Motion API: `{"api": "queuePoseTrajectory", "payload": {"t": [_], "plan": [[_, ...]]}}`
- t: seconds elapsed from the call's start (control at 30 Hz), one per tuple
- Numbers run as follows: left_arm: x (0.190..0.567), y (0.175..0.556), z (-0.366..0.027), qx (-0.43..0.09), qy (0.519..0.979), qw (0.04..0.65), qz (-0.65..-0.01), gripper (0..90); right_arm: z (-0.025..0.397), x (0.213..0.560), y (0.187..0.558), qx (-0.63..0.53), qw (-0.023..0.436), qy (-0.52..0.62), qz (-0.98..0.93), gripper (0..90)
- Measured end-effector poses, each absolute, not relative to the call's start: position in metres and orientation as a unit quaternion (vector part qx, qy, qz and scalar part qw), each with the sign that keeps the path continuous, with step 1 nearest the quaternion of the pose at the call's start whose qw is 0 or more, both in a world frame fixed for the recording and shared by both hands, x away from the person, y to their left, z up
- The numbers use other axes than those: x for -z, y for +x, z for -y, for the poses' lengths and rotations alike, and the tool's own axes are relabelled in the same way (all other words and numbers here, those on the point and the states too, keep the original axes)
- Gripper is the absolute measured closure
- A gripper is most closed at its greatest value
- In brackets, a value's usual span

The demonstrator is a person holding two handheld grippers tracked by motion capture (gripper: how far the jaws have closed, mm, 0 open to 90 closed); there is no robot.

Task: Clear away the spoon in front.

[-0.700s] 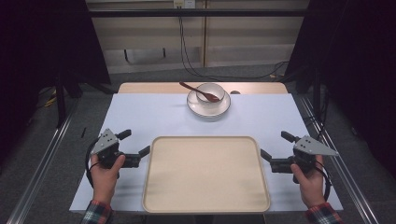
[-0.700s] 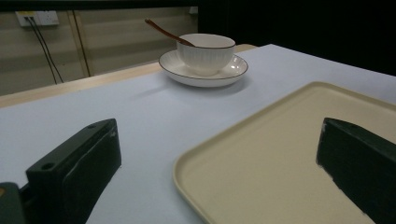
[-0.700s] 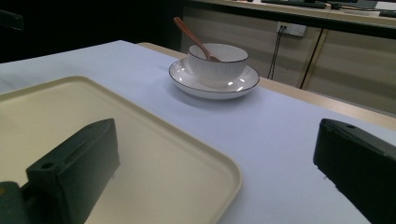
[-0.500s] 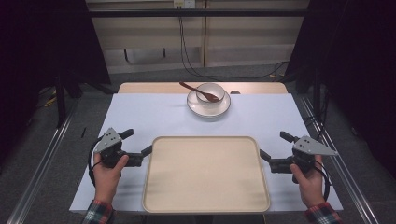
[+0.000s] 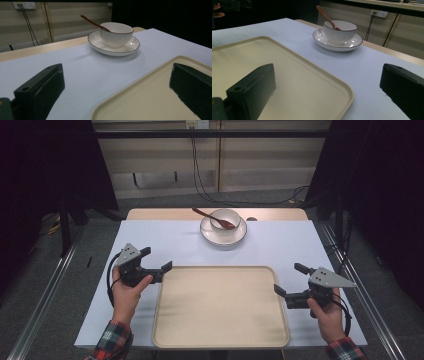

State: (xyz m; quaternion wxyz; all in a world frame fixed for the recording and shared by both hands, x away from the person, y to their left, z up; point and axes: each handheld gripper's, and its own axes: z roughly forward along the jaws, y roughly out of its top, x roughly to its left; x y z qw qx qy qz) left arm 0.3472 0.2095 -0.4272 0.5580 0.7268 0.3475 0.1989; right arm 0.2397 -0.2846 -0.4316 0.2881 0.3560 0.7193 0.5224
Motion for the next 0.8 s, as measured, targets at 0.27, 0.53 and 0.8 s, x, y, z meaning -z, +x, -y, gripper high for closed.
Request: {"api": "queuePoseTrajectory", "payload": {"t": [0.27,0.53,0.8], "plan": [[0.422,0.368,-0.186,-0.194,0.724,0.563,-0.347,0.0,0.283,0.433,0.239,-0.523,0.280,0.351,-0.724,0.0],[0.418,0.389,-0.168,-0.191,0.719,0.566,-0.355,0.0,0.280,0.434,0.239,-0.520,0.275,0.341,-0.733,0.0],[0.419,0.404,-0.155,-0.189,0.712,0.568,-0.367,0.0,0.279,0.434,0.239,-0.524,0.267,0.338,-0.735,0.0]]}}
